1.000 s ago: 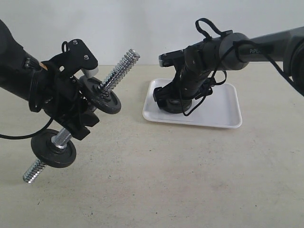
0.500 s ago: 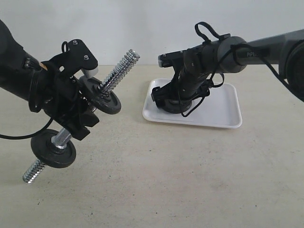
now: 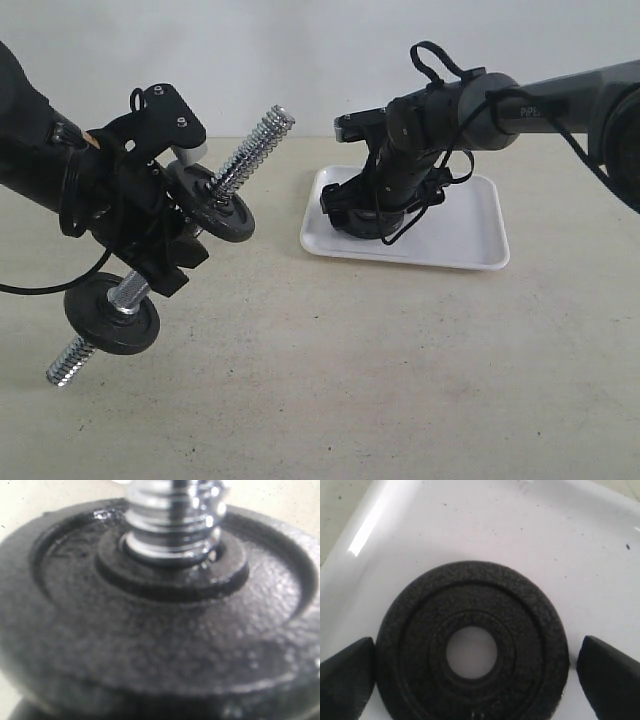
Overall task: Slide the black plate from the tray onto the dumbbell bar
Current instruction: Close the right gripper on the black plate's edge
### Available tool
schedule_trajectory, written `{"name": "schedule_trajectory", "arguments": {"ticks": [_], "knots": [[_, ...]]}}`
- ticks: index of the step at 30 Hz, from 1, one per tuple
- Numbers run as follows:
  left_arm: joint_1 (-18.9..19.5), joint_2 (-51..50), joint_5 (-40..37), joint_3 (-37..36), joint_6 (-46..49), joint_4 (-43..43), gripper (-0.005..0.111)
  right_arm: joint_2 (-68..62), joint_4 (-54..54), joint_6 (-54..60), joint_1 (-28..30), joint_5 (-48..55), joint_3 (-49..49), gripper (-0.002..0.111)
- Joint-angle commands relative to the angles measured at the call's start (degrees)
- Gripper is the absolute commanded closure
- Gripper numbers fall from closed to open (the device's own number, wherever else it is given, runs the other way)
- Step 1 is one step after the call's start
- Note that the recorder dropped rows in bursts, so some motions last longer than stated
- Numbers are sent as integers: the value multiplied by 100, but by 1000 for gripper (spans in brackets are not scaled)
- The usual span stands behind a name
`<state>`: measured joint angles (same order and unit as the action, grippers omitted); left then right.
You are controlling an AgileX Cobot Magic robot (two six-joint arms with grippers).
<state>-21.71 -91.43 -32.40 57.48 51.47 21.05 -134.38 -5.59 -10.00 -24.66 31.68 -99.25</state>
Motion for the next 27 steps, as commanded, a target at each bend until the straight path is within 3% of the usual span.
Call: {"name": "schedule_trajectory", "arguments": {"ticks": [1,5,7,8,9,10,11,27], "knots": [[-5,334,559,149,4,230,102,-112,-6,10,13,503,87,4],[-5,334,559,149,4,230,102,-112,-6,10,13,376,87,10],[-5,334,559,149,4,230,102,-112,-6,10,13,454,87,36],[-5,334,559,149,4,230,102,-112,-6,10,13,493,87,61],[-5,334,559,149,4,230,102,-112,-6,10,13,493,87,75],[-5,334,559,149,4,230,102,-112,-6,10,13,470,87,99],[-5,334,559,149,4,230,102,-112,-6,-12,13,448,87,108],[-5,334,559,149,4,230,102,355,-6,-59,13,625,87,108]]}}
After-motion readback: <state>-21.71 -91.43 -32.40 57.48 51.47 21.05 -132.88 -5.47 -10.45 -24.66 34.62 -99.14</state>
